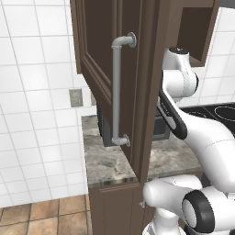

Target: Restock the canned food cabinet by taking the new fresh canned food from the counter and placing it in the cabinet. Then, take the old canned food from the cabinet and place it on the counter.

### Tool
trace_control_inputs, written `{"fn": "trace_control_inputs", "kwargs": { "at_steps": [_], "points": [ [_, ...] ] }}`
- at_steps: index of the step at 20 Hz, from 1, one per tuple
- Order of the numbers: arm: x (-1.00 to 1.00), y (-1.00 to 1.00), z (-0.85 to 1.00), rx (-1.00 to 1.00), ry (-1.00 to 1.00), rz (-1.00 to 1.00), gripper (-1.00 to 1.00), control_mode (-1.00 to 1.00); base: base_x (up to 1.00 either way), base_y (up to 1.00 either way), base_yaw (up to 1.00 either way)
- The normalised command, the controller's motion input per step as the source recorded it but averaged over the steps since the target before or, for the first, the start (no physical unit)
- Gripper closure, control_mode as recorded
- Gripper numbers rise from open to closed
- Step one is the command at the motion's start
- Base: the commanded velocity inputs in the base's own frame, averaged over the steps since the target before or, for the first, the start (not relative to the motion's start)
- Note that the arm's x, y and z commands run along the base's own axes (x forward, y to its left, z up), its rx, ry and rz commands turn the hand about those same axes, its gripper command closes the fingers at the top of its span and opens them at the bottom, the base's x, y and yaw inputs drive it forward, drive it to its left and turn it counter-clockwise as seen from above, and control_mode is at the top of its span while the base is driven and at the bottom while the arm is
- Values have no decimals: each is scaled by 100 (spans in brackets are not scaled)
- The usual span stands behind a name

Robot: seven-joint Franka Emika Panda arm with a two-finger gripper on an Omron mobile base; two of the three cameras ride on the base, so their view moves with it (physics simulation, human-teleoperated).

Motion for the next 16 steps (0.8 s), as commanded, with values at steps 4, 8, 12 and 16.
{"fn": "trace_control_inputs", "kwargs": {
  "at_steps": [4,8,12,16],
  "points": [
    [-13,5,0,1,0,-1,-100,-100,0,0,0],
    [-39,21,-27,0,5,0,-100,-100,0,0,0],
    [-25,27,-71,0,15,0,-100,-100,0,0,0],
    [-6,16,-86,2,15,0,-100,-100,0,0,0]
  ]
}}
